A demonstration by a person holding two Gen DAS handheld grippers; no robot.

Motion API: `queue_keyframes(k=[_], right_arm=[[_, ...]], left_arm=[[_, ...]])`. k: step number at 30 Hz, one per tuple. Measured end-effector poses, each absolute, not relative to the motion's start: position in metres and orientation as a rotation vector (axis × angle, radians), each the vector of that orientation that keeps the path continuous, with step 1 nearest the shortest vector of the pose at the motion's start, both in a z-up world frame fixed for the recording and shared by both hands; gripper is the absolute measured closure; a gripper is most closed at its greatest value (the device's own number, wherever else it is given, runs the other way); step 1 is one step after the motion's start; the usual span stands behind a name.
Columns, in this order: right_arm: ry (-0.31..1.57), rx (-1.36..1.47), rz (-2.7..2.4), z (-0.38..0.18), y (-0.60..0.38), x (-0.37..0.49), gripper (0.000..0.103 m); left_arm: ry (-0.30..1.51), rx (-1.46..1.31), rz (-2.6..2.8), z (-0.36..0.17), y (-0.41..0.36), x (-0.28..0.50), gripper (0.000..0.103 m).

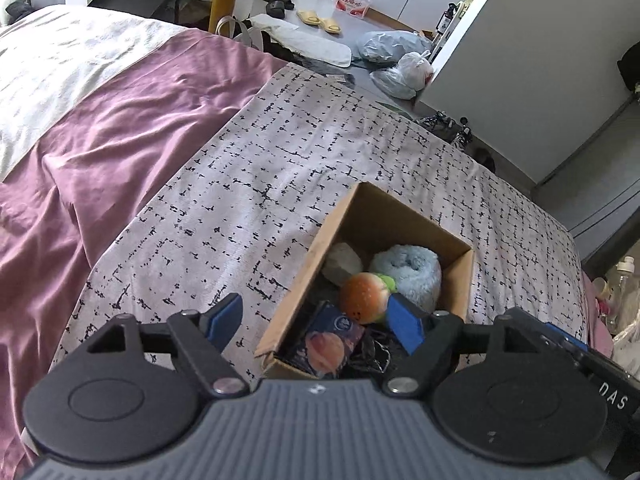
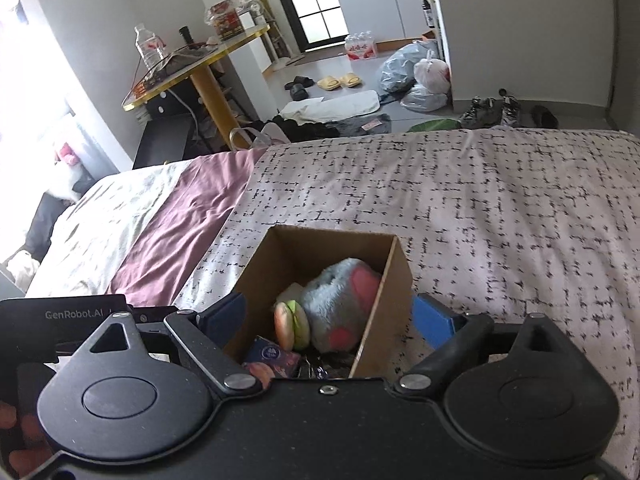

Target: Organize soft objects

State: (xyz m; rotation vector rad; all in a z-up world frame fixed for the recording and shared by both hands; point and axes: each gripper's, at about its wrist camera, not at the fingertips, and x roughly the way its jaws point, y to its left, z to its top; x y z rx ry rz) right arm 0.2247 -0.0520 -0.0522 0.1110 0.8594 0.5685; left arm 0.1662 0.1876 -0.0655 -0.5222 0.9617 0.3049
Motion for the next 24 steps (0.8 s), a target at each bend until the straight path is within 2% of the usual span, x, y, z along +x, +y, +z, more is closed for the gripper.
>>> queue_keyframes(k=[11,20,24], right_arm=[[0.849,0.163,0.544,-0.042,-0.095,0.208,0.002],[0.841,0.176,0.521,-0.036,-0.134,0.187,0.000],[0.834,0.189,0.509,-0.033,-0.153,0.176,0.000]], left_arm=[[0.930,-0.492,0.317,-0.044,0.161,0.142,0.020],[0.922,-0.469,0.325,-0.037,0.132,0.121,0.016],[0.909,-0.450,0.307,-0.031,0.116,0.111,0.011]])
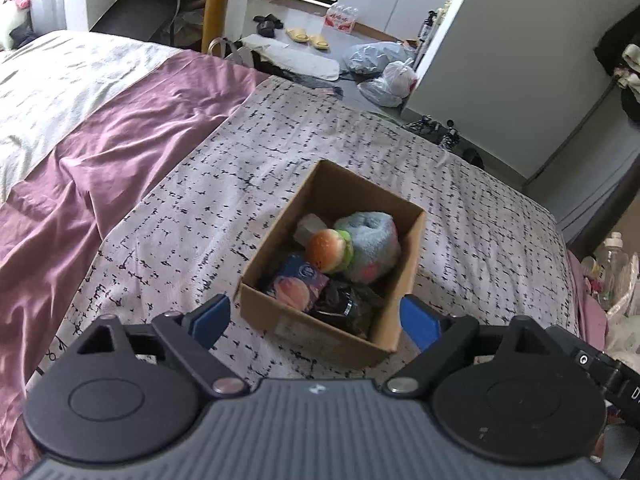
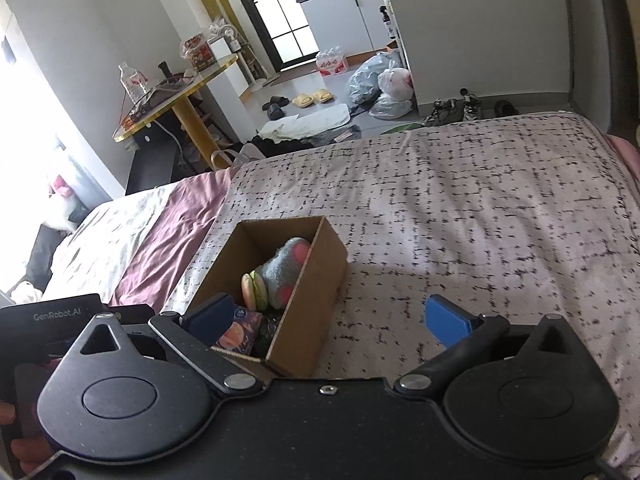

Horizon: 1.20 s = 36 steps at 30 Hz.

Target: Organize soft objects

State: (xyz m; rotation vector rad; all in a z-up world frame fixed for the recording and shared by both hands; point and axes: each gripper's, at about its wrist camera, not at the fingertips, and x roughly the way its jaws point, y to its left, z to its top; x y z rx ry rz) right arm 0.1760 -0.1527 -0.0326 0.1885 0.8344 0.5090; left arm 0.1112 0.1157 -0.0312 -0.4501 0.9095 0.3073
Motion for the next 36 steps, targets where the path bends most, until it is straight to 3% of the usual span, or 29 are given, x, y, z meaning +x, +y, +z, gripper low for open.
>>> queue_keyframes(k=[9,36], right_arm=[[0.825,0.215,0.499,-0.026,-0.191,0.145,0.000],[0.721,0.188,0.430,0.025,-0.227,0.059,0.000]], left_arm=[[0.891,-0.413,0.263,-0.020,0.086,0.084,0.000],[0.751,-0.267,0.211,0.041,0.046,-0.010,0.000]])
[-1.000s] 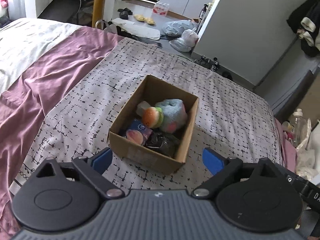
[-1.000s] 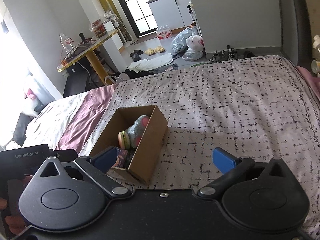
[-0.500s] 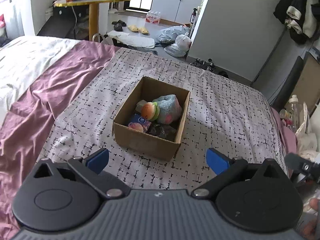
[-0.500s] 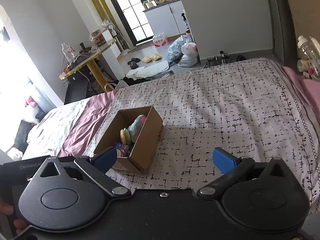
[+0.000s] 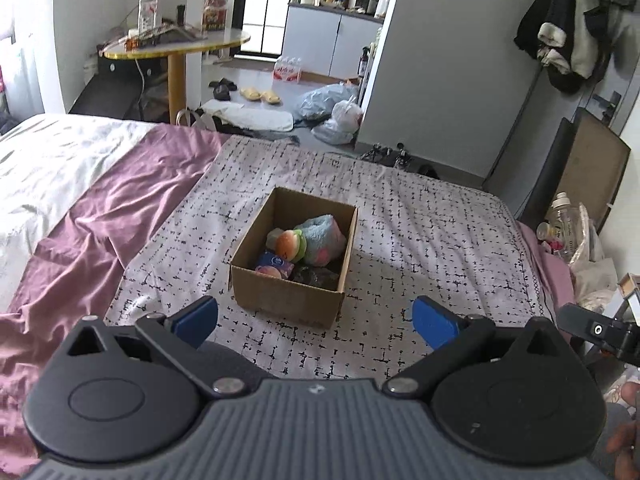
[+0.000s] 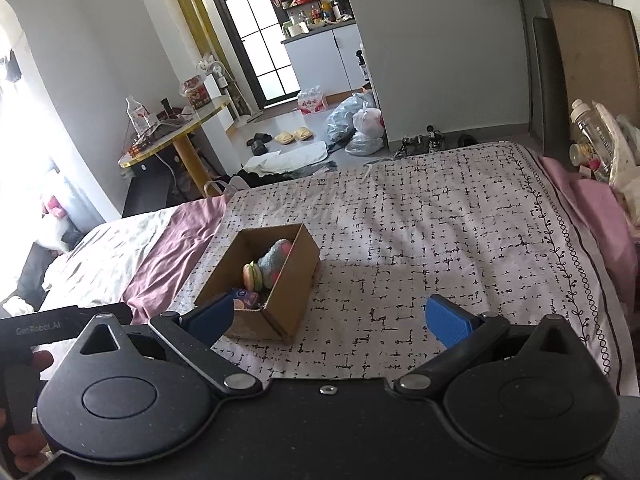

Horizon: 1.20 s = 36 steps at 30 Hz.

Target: Organize soft objects

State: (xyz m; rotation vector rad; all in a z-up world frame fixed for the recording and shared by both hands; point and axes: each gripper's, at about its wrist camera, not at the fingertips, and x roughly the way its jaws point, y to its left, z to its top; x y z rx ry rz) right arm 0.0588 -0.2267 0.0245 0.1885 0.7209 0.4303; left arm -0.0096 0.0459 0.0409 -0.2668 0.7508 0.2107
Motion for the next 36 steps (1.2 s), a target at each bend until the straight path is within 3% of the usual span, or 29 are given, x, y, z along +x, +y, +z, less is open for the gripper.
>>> queue_keyframes(k=[36], right_arm=[[0.676,0.140,0.470,0.050,-0.216,-0.014,0.000]], left_arm=[[0.665,-0.157,0.218,0.067,0.041,-0.088,0.000]])
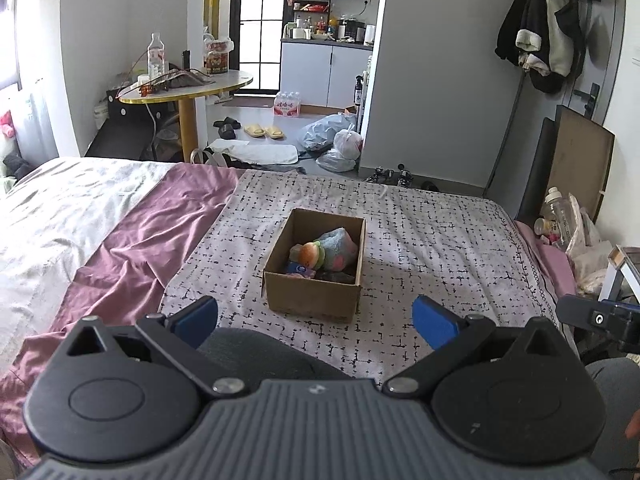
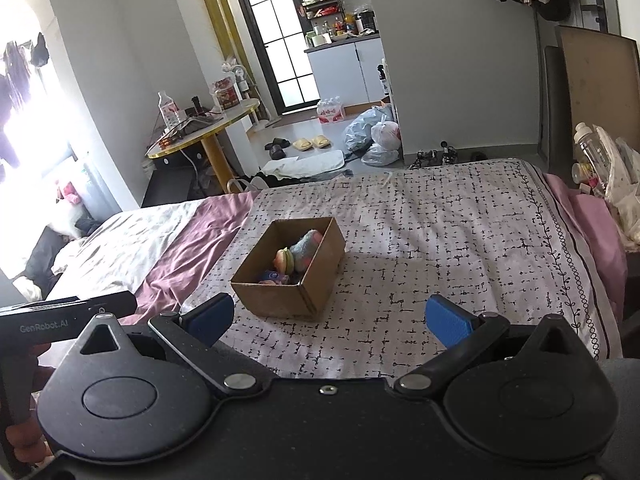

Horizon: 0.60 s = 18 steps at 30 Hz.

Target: Organize soft objects

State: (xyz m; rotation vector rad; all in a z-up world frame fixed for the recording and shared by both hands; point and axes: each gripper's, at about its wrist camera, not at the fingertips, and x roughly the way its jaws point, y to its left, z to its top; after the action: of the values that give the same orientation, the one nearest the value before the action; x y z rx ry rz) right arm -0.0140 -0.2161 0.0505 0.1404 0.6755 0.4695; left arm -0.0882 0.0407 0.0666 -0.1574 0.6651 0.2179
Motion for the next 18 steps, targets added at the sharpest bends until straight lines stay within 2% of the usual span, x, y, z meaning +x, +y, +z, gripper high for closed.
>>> queue_keyframes(k=[18], right_arm=[[0.669,0.103,0.484,0.0532,-0.2124,-0.0233,0.000]], left_arm=[[0.655,-0.142,0.214,0.0720,0.0406,-0.0973,0.000]])
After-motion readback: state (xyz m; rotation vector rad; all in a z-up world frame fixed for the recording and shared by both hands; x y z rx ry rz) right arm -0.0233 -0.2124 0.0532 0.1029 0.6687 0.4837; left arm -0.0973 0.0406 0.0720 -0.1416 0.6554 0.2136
